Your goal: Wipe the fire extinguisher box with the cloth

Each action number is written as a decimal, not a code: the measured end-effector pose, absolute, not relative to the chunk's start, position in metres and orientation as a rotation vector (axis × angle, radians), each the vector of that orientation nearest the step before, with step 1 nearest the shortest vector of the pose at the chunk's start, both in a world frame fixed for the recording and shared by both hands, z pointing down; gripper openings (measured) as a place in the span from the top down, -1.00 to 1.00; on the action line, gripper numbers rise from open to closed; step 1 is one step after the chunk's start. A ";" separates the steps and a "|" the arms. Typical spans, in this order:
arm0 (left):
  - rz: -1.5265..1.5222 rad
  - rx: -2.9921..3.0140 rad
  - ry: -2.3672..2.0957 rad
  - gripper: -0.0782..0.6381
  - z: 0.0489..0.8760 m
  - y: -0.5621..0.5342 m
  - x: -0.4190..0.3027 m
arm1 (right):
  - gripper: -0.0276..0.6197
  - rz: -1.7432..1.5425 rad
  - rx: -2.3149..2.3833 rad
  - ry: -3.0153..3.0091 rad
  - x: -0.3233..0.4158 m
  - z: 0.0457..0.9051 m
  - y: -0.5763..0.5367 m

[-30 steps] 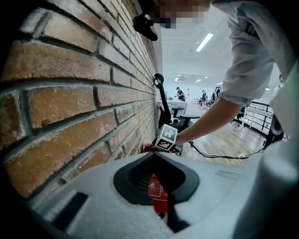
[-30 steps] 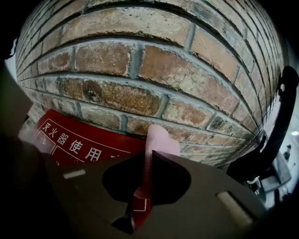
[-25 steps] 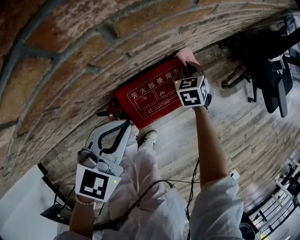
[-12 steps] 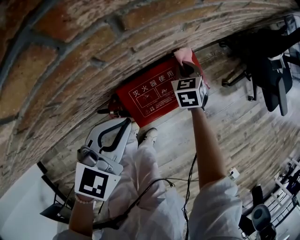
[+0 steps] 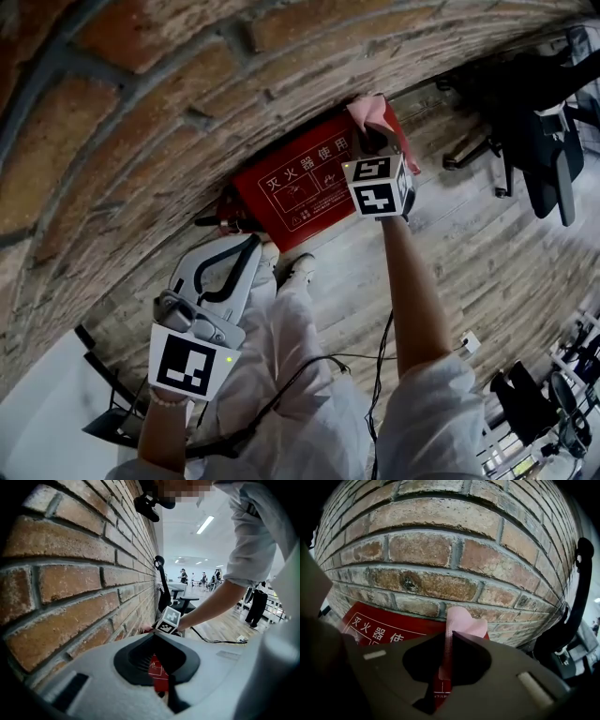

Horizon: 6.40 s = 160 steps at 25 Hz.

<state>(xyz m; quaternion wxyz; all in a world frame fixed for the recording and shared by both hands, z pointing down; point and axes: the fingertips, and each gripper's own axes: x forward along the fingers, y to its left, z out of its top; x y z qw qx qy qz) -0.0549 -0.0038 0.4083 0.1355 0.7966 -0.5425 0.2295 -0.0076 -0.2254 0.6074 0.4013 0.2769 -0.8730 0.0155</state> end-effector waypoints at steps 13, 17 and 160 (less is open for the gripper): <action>0.651 2.311 -1.571 0.78 0.409 -0.001 -0.061 | 0.83 0.011 0.562 -2.256 -0.043 0.613 -0.166; 0.643 2.316 -1.574 0.78 0.407 0.001 -0.064 | 0.83 0.012 0.522 -2.273 -0.054 0.611 -0.148; 0.683 2.392 -1.428 0.78 0.427 0.000 -0.049 | 0.83 0.168 0.751 -2.250 0.054 0.621 -0.141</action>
